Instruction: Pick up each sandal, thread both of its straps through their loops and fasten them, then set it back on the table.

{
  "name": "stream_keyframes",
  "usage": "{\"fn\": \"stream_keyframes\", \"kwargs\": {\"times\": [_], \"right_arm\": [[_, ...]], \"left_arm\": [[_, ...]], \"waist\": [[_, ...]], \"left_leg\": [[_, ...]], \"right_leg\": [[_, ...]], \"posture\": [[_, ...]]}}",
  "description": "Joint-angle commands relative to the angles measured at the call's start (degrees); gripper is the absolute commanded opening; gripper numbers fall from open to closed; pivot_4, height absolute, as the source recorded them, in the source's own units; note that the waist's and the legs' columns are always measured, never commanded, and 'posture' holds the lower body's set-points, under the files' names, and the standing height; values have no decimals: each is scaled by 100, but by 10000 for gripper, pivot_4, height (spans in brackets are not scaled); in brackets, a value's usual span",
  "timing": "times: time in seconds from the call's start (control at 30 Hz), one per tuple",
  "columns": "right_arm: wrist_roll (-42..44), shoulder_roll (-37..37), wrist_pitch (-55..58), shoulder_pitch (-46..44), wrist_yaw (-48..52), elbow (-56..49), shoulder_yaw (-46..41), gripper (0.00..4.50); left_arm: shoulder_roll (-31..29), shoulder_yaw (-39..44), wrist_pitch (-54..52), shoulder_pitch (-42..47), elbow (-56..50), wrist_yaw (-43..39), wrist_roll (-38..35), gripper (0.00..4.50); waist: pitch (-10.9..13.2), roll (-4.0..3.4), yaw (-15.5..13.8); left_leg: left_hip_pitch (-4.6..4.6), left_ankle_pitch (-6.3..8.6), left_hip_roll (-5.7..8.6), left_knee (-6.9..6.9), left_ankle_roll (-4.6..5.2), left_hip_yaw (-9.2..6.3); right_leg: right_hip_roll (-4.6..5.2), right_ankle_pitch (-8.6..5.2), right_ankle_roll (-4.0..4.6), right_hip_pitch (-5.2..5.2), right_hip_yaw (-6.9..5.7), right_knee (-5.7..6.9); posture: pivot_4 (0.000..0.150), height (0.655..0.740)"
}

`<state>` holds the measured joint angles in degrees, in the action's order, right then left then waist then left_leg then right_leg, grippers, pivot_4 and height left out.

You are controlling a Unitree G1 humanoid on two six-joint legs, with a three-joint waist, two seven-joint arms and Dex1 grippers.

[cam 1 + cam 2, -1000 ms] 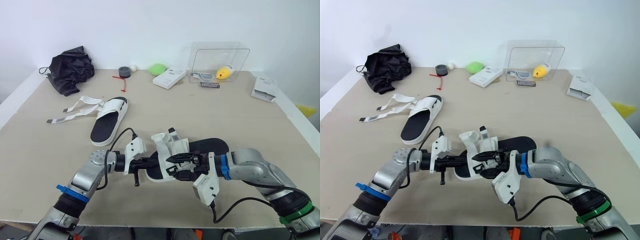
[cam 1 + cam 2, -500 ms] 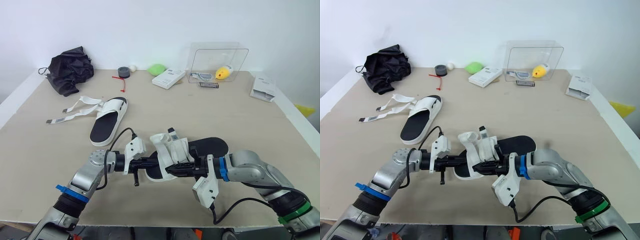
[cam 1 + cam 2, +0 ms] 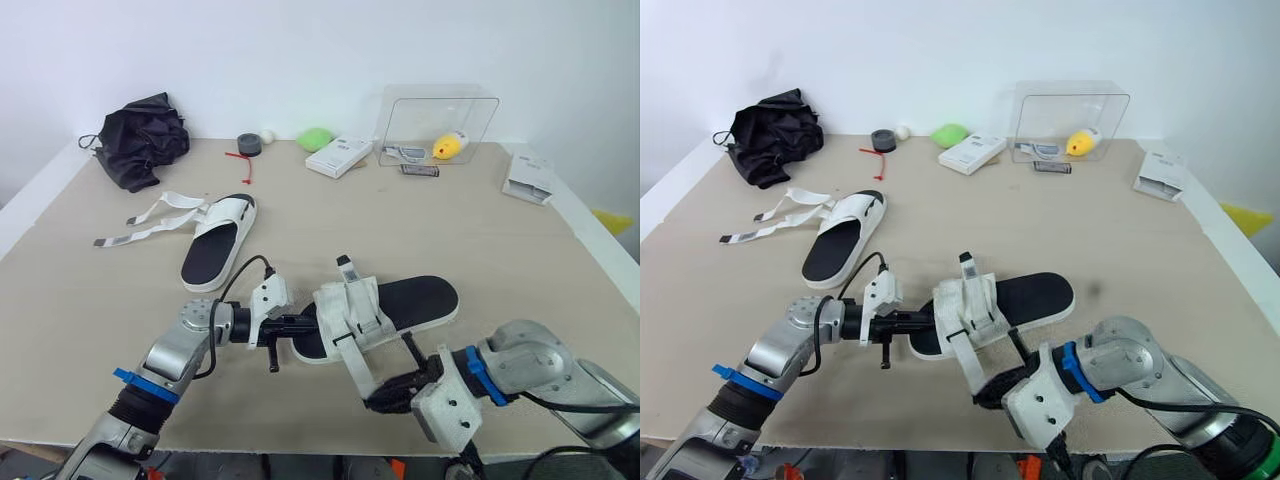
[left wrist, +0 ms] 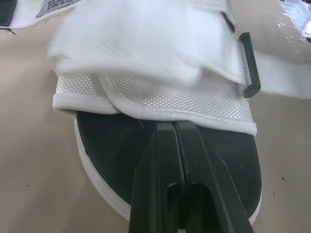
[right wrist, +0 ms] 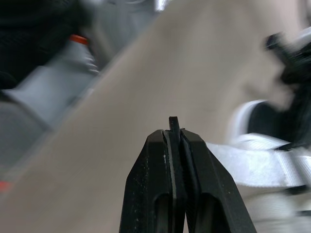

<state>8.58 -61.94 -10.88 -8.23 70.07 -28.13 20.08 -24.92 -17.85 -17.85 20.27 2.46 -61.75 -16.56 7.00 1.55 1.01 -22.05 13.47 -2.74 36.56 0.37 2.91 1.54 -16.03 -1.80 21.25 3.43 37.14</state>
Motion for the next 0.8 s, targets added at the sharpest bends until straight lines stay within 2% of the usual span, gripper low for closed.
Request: {"fn": "stream_keyframes", "kwargs": {"times": [0.03,0.07,0.17,0.3,0.37,0.47,0.67,0.8], "right_arm": [[1449,-339,1686,-189,388,-461,-384,702],[2147,-364,2458,-480,405,-510,-508,702],[3483,-136,4033,-1463,233,-467,-727,702],[4444,942,5541,-2887,-965,-161,-805,702],[4137,1517,6026,-3360,-1667,82,-664,702],[3364,2113,6636,-3835,-2482,681,-295,702],[1879,2456,6322,-4057,-2889,1701,344,702],[1429,2518,6179,-4046,-2795,2069,428,702]], "left_arm": [[-80,-396,-243,-244,536,-16,397,0],[-80,-399,-239,-237,547,-24,400,0],[-80,-404,-222,-221,576,-38,411,0],[-74,-411,-213,-235,568,-45,414,0],[-68,-416,-211,-244,558,-43,416,0],[-47,-407,-210,-261,547,-40,425,0],[-29,-403,-203,-286,541,-51,452,0],[-31,-402,-212,-297,515,-30,448,0]], "waist": [[1,-1,0],[1,-2,0],[3,3,2],[1,-1,6],[6,20,-1],[-1,4,-1],[-1,5,-30],[0,4,-23]], "left_leg": [[0,0,0,0,0,0],[-1,0,0,0,0,0],[0,-1,1,2,0,-1],[-2,-2,-3,1,1,-1],[-8,-3,-6,-1,1,-11],[-37,-2,0,-4,0,-10],[-70,-2,22,-2,0,-4],[-71,-5,23,1,4,-3]], "right_leg": [[1,0,0,0,0,0],[3,0,0,1,0,0],[20,4,3,-1,-5,0],[46,16,23,6,-20,-4],[46,11,31,11,-32,-4],[63,7,33,39,-44,-3],[68,31,-11,64,-58,-4],[55,35,-18,64,-56,-4]], "posture": [[1500,7400],[1500,7400],[1500,7400],[1500,7400],[1500,7400],[1500,7400],[1500,7400],[1500,7400]]}}
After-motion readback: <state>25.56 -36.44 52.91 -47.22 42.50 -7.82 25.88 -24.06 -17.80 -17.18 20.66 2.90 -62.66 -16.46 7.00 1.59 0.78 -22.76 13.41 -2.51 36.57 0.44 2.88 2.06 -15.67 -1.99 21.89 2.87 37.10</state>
